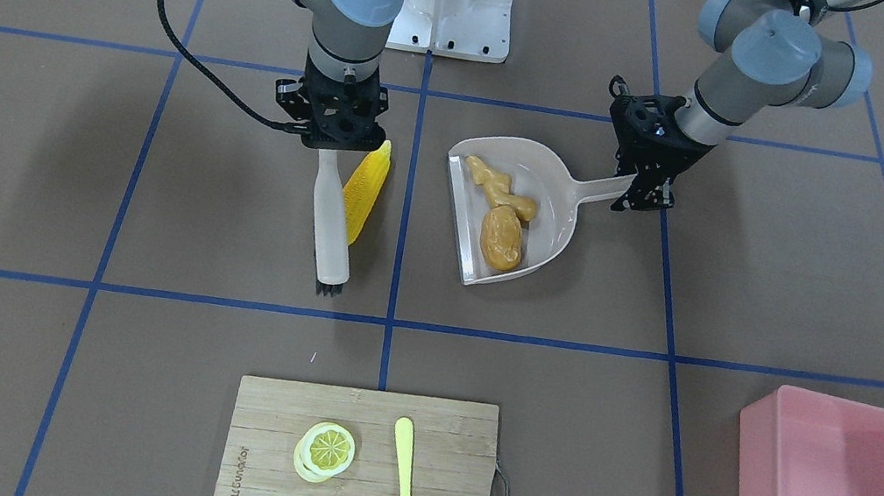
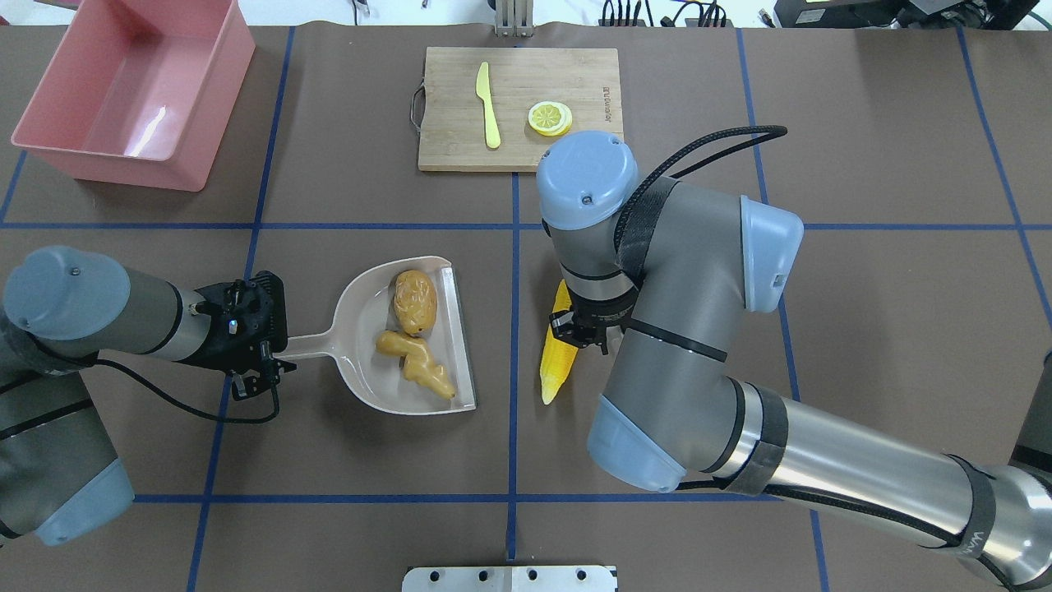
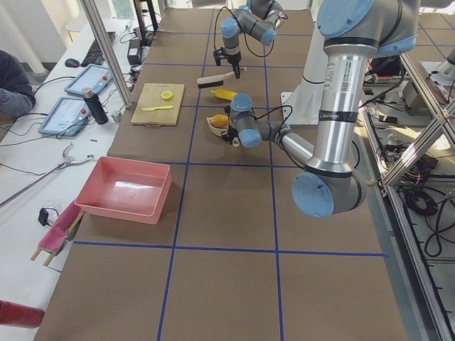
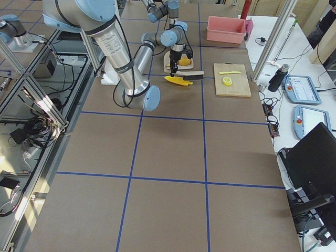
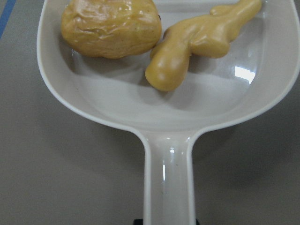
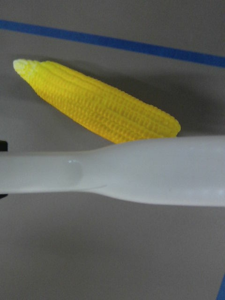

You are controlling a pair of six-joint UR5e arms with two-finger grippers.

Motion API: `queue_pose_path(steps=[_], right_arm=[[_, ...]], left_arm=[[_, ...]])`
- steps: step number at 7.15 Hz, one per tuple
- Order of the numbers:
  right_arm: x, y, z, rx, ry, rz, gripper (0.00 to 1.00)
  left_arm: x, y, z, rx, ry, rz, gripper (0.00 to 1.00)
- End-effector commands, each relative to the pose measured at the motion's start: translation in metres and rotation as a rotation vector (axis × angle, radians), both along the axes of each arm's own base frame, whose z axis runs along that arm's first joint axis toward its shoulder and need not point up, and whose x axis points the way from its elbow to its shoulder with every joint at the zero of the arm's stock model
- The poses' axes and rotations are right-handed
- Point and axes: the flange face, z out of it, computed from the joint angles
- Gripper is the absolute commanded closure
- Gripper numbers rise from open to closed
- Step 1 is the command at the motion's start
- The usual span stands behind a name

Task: Sweep and dump trash into bin
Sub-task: 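Move the brush back behind the yellow corn cob with the right gripper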

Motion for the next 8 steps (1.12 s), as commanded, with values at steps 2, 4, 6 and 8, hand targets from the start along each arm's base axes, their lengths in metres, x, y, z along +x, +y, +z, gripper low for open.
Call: queue_pose_path(steps=[2, 4, 6, 8], right_arm=[[0.018, -0.009, 0.043, -0.076, 0.136, 0.009, 1.00], [0.005, 0.005, 0.042, -0.126, 0.125, -0.004, 1.00], [-0.037, 0.038, 0.029, -0.112, 0.068, -0.040, 1.00], [-0.078, 0.050, 0.021, -0.073, -0.030, -0.053, 1.00]], left_arm=[[0.002, -0.001, -0.002, 0.007, 0.004, 0.007, 1.00], [0.002, -0.001, -0.002, 0.007, 0.003, 0.006, 1.00], [0.003, -0.001, -0.003, 0.004, 0.005, 0.006, 1.00], [0.003, -0.001, -0.002, 0.005, 0.005, 0.006, 1.00]])
